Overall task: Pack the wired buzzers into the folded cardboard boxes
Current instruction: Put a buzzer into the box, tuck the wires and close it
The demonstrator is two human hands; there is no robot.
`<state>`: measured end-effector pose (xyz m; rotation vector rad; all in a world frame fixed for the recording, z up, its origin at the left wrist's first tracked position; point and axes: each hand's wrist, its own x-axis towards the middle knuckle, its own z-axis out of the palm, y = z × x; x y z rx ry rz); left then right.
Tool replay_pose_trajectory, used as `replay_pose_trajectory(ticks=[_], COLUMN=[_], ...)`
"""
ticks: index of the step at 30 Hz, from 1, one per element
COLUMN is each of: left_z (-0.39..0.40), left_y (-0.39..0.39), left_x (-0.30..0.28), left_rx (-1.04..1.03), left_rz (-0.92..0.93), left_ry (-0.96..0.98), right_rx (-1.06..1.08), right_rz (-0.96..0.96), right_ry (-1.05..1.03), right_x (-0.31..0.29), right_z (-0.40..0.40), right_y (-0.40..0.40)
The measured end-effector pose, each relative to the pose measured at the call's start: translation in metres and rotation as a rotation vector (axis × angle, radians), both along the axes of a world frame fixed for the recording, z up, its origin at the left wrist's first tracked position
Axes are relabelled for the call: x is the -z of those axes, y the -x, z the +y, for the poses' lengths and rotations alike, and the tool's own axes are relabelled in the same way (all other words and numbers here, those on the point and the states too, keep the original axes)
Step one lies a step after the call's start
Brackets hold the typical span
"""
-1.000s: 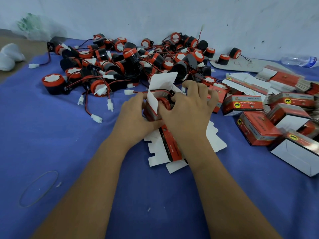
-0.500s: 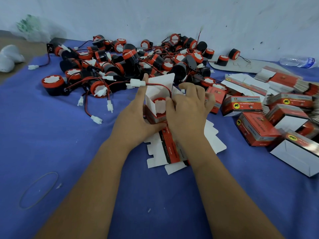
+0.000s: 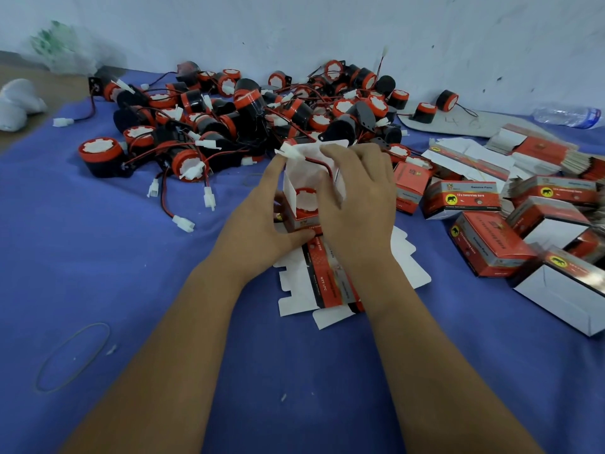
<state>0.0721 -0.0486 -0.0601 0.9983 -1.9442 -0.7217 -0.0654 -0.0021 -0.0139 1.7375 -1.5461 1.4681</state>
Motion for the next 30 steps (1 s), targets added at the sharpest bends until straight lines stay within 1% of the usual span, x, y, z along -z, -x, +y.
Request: replay_pose_trajectory(ticks=[2,4,6,9,10,12,13,16,17,18,20,22,25,28,30], left_z=[0.004,0.006,0.007,0.006,0.005,0.004,0.004,0.003,0.003,0.003,0.002,-0.001,-0.001,0.004,0.003], left_y=[0.001,0.001,0.002,0.003,0.002,0.001,0.002,0.004,0.003,0.003,0.0,-0.002,0.0,0.003,0.005], left_x=[-0.003,-0.007,-0.01,-0.01,-0.009,-0.009,-0.01,-0.011,-0.011,-0.01,-0.005,-0.001,-0.003,-0.008,-0.009], left_rx=[0.021,0.056,0.052,0.131,0.122,0.086,0.106,0.109,0.089,0.081,0.068,0.063,0.075,0.082,0.066], left_rz=[-0.024,-0.037,-0.037,0.009,0.003,-0.02,-0.035,-0.155,-0.164,-0.133,-0.05,-0.019,-0.034,-0.076,-0.115], left_ry=[0.032,0.078,0.093,0.056,0.055,0.057,0.054,0.144,0.162,0.152,0.092,0.043,0.038,0.086,0.125], right_rx=[-0.1,-0.206,-0.29,-0.372,-0.392,-0.428,-0.44,-0.426,-0.416,-0.41,-0.389,-0.363,-0.409,-0.459,-0.452], right_rz=[-0.027,-0.143,-0.263,-0.376,-0.396,-0.471,-0.521,-0.625,-0.649,-0.674,-0.695,-0.687,-0.731,-0.674,-0.639], right_ry=[-0.077,-0.21,-0.278,-0.253,-0.247,-0.266,-0.276,-0.281,-0.268,-0.251,-0.239,-0.277,-0.322,-0.308,-0.329], right_x=[0.0,0.001,0.001,-0.003,-0.005,-0.005,-0.004,-0.004,-0.004,-0.005,-0.006,-0.007,-0.009,-0.008,-0.006], right_z=[0.003,0.006,0.007,0.009,0.01,0.01,0.009,0.004,0.003,0.002,0.002,0.003,0.003,0.005,0.005], right_y=[-0.002,-0.007,-0.011,-0.013,-0.013,-0.015,-0.015,-0.014,-0.013,-0.012,-0.006,0.002,0.007,-0.002,-0.009])
